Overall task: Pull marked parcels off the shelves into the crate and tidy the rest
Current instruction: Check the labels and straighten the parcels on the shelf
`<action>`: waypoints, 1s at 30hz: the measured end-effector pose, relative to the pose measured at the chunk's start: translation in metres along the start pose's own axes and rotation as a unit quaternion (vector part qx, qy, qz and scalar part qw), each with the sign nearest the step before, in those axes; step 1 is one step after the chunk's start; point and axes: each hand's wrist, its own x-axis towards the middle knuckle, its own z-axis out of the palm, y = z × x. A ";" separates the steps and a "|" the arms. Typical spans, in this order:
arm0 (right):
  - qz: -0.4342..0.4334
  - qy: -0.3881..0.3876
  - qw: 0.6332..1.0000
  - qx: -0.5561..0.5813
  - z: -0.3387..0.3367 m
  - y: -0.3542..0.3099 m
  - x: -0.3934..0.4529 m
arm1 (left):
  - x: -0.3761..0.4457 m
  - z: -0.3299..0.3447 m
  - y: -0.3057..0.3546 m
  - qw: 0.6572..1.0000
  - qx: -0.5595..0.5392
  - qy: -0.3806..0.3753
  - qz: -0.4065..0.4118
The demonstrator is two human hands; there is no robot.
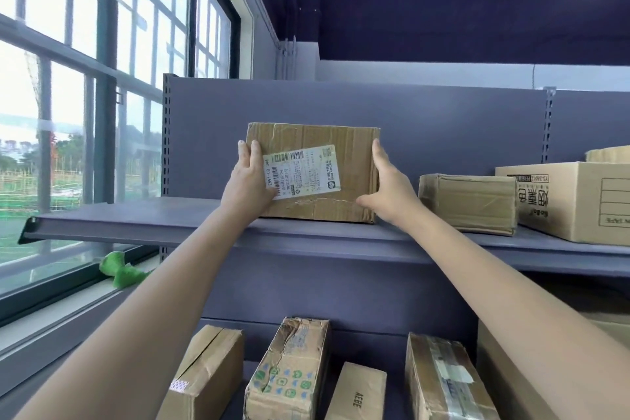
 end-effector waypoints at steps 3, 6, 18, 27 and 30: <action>0.015 -0.002 1.000 0.003 0.001 -0.001 0.003 | 0.002 0.001 -0.002 1.000 -0.007 -0.002 0.006; 0.027 0.003 1.000 0.006 0.003 -0.004 0.004 | 0.001 -0.003 -0.006 1.000 -0.003 -0.016 0.012; 0.013 0.087 0.994 -0.068 -0.037 -0.001 -0.048 | -0.034 0.016 0.049 0.992 -0.042 0.064 0.102; 0.105 0.161 0.979 -0.074 -0.120 0.050 -0.070 | -0.052 0.039 0.141 0.979 -0.098 0.019 0.177; 0.141 0.137 0.979 -0.060 -0.127 0.066 -0.075 | -0.053 0.049 0.167 0.976 -0.143 -0.060 0.152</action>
